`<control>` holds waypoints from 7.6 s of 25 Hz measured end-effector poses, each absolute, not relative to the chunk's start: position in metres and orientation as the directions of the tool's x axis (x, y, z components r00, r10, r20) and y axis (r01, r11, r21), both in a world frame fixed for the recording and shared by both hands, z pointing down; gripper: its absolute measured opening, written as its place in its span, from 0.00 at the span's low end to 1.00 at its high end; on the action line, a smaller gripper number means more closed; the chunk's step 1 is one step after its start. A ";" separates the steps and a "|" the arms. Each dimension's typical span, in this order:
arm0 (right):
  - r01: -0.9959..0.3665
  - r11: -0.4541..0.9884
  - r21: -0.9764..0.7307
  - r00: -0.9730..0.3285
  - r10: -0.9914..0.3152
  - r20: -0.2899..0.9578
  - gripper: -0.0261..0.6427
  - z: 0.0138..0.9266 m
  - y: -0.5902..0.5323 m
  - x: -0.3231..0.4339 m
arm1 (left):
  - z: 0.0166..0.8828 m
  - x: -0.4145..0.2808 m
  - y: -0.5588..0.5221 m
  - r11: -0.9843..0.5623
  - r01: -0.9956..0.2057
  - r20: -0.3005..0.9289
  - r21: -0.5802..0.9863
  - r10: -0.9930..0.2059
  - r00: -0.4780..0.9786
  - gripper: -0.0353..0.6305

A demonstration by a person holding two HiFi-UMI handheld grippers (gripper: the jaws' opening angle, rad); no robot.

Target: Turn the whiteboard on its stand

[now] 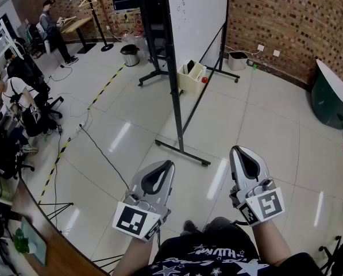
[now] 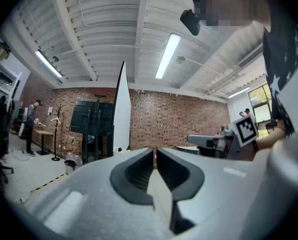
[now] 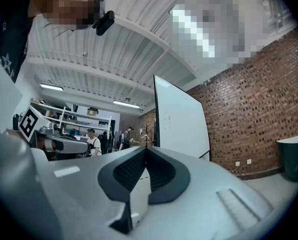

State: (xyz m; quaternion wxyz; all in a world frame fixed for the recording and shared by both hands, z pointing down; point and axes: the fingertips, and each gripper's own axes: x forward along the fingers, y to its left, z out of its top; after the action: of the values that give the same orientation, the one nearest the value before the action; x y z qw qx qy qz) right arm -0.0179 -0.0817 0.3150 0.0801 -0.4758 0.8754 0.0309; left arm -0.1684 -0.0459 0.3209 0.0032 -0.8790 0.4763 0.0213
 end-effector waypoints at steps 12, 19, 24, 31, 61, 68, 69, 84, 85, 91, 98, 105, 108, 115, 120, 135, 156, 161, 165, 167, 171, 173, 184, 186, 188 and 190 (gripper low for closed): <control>-0.829 0.557 -0.060 -0.541 -0.824 -0.170 0.05 0.331 -0.157 -0.005 | 0.330 -0.156 -0.117 -0.518 -0.855 -0.025 0.009 -0.855 0.518 0.10; -0.789 0.610 -0.073 -0.588 -0.784 -0.200 0.05 0.314 -0.255 0.012 | 0.316 -0.143 -0.208 -0.460 -0.888 -0.024 -0.025 -0.887 0.460 0.07; -0.761 0.646 -0.062 -0.625 -0.755 -0.196 0.05 0.312 -0.304 0.025 | 0.309 -0.139 -0.262 -0.400 -0.915 -0.025 -0.055 -0.915 0.402 0.06; -0.726 0.685 -0.061 -0.663 -0.721 -0.201 0.05 0.320 -0.334 0.007 | 0.319 -0.158 -0.292 -0.352 -0.934 -0.015 -0.059 -0.935 0.353 0.06; -0.794 0.607 -0.030 -0.599 -0.791 -0.128 0.05 0.327 -0.431 -0.052 | 0.347 -0.207 -0.407 -0.438 -0.899 -0.002 -0.003 -0.899 0.438 0.51; -0.812 0.582 -0.046 -0.574 -0.810 -0.115 0.05 0.331 -0.445 -0.059 | 0.342 -0.199 -0.434 -0.472 -0.881 -0.028 -0.019 -0.881 0.472 0.53; -0.813 0.581 -0.046 -0.574 -0.811 -0.113 0.05 0.331 -0.445 -0.059 | 0.341 -0.198 -0.437 -0.471 -0.882 -0.032 -0.017 -0.882 0.471 0.53; -0.801 0.598 -0.029 -0.594 -0.800 -0.090 0.05 0.332 -0.432 -0.070 | 0.333 -0.218 -0.430 -0.430 -0.902 -0.083 -0.026 -0.899 0.431 0.20; -0.800 0.600 -0.032 -0.595 -0.799 -0.088 0.05 0.333 -0.431 -0.071 | 0.333 -0.220 -0.429 -0.422 -0.907 -0.080 -0.024 -0.903 0.422 0.20; -0.801 0.596 -0.061 -0.590 -0.802 -0.087 0.05 0.336 -0.440 -0.042 | 0.334 -0.199 -0.437 -0.386 -0.923 -0.048 -0.009 -0.921 0.385 0.17; -0.809 0.582 -0.078 -0.575 -0.812 -0.098 0.05 0.329 -0.441 -0.021 | 0.331 -0.192 -0.442 -0.370 -0.929 -0.036 -0.003 -0.928 0.370 0.17; -0.799 0.594 -0.093 -0.587 -0.805 -0.091 0.05 0.341 -0.441 0.019 | 0.336 -0.164 -0.449 -0.363 -0.932 -0.028 -0.009 -0.931 0.363 0.17; -0.793 0.601 -0.105 -0.595 -0.800 -0.080 0.05 0.347 -0.447 0.042 | 0.336 -0.145 -0.457 -0.356 -0.934 -0.023 -0.011 -0.934 0.356 0.17; -0.792 0.604 -0.090 -0.601 -0.797 -0.058 0.05 0.354 -0.422 0.035 | 0.340 -0.162 -0.446 -0.367 -0.930 -0.038 -0.020 -0.929 0.367 0.17; -0.807 0.585 -0.086 -0.584 -0.811 -0.041 0.05 0.353 -0.399 0.027 | 0.334 -0.167 -0.437 -0.365 -0.931 -0.027 -0.008 -0.930 0.365 0.17; -0.850 0.524 -0.062 -0.522 -0.852 -0.041 0.05 0.359 -0.336 0.002 | 0.339 -0.186 -0.373 -0.419 -0.908 -0.044 -0.010 -0.907 0.419 0.17; -0.887 0.453 -0.092 -0.453 -0.891 -0.017 0.05 0.352 -0.296 0.078 | 0.326 -0.142 -0.346 -0.401 -0.916 -0.021 -0.017 -0.916 0.401 0.17; -0.862 0.496 -0.109 -0.495 -0.868 -0.037 0.05 0.349 -0.288 0.096 | 0.329 -0.124 -0.334 -0.398 -0.917 -0.030 -0.031 -0.917 0.399 0.17; -0.857 0.505 -0.105 -0.502 -0.863 -0.057 0.05 0.364 -0.234 0.056 | 0.339 -0.166 -0.275 -0.385 -0.922 -0.040 -0.028 -0.922 0.386 0.17; -0.854 0.511 -0.103 -0.507 -0.860 -0.059 0.05 0.366 -0.219 0.053 | 0.341 -0.173 -0.258 -0.382 -0.924 -0.046 -0.029 -0.923 0.383 0.17; -0.850 0.515 -0.107 -0.513 -0.857 -0.052 0.05 0.367 -0.206 0.067 | 0.337 -0.167 -0.245 -0.369 -0.929 -0.055 -0.029 -0.927 0.370 0.17; -0.846 0.522 -0.109 -0.520 -0.853 -0.046 0.05 0.372 -0.190 0.069 | 0.339 -0.165 -0.231 -0.367 -0.930 -0.060 -0.031 -0.928 0.368 0.17; -0.863 0.497 -0.087 -0.495 -0.868 -0.050 0.05 0.379 -0.127 0.084 | 0.340 -0.143 -0.162 -0.336 -0.941 -0.064 -0.033 -0.939 0.337 0.17; -0.870 0.485 -0.083 -0.484 -0.874 -0.036 0.05 0.381 -0.128 0.082 | 0.339 -0.143 -0.162 -0.328 -0.944 -0.062 -0.030 -0.942 0.329 0.17; -0.879 0.469 -0.091 -0.468 -0.883 -0.025 0.05 0.383 -0.129 0.078 | 0.339 -0.143 -0.165 -0.322 -0.946 -0.060 -0.028 -0.944 0.323 0.17; -0.884 0.457 -0.097 -0.457 -0.889 -0.021 0.05 0.381 -0.123 0.074 | 0.338 -0.140 -0.163 -0.320 -0.947 -0.060 -0.027 -0.945 0.321 0.17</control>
State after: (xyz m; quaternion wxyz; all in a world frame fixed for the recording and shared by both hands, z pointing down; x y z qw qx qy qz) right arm 0.0737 -0.1234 0.3813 0.0342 -0.5200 0.8527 -0.0359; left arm -0.1405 -0.1628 0.3378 0.0282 -0.8123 0.5824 0.0166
